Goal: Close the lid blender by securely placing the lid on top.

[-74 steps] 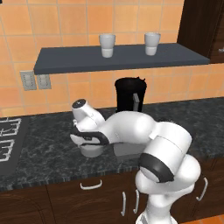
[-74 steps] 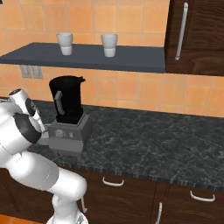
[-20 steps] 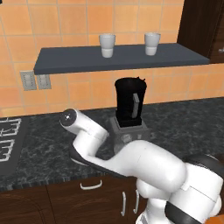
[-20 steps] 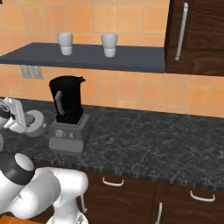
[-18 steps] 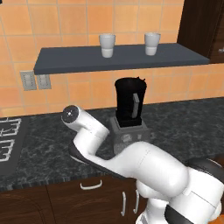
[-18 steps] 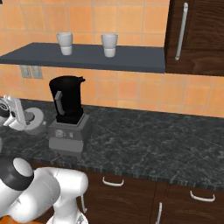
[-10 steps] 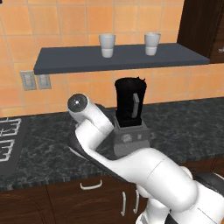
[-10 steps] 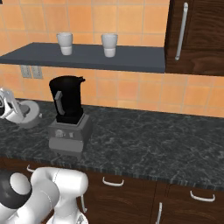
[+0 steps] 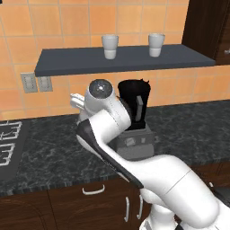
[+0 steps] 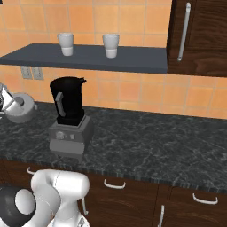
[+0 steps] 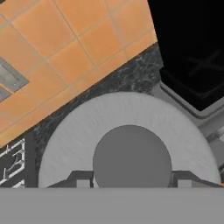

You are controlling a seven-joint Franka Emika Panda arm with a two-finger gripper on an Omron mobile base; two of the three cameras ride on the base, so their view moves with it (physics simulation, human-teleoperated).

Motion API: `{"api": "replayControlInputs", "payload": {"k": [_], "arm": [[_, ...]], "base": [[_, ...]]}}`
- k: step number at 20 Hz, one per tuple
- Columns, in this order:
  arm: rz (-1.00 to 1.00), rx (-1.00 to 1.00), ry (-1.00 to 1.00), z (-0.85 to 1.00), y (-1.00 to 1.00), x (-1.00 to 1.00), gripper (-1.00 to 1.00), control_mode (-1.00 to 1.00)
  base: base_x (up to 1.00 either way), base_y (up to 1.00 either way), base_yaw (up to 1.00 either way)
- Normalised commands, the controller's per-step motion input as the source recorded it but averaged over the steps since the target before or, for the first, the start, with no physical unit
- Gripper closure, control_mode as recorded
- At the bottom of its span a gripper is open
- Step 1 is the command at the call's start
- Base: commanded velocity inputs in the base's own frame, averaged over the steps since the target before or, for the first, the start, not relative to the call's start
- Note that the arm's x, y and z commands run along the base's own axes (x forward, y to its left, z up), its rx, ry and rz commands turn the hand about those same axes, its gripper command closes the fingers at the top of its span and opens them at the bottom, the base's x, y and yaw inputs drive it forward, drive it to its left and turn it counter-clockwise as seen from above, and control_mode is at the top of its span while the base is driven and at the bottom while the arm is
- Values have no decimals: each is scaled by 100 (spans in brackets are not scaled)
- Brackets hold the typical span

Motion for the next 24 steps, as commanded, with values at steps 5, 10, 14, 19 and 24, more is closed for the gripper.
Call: {"api": "replayControlInputs", "payload": {"k": [5,10,14,19,24], "arm": [[22,-3,0,80,0,-39,100,-100],[10,-6,0,79,-13,-27,100,-100],[6,-10,0,83,-18,-20,100,-100],[1,-14,0,84,-34,-8,100,-100],[0,-13,1,64,-42,0,100,-100]], "base": [[0,0,0],[0,0,0],[0,0,0],[0,0,0],[0,0,0]]}}
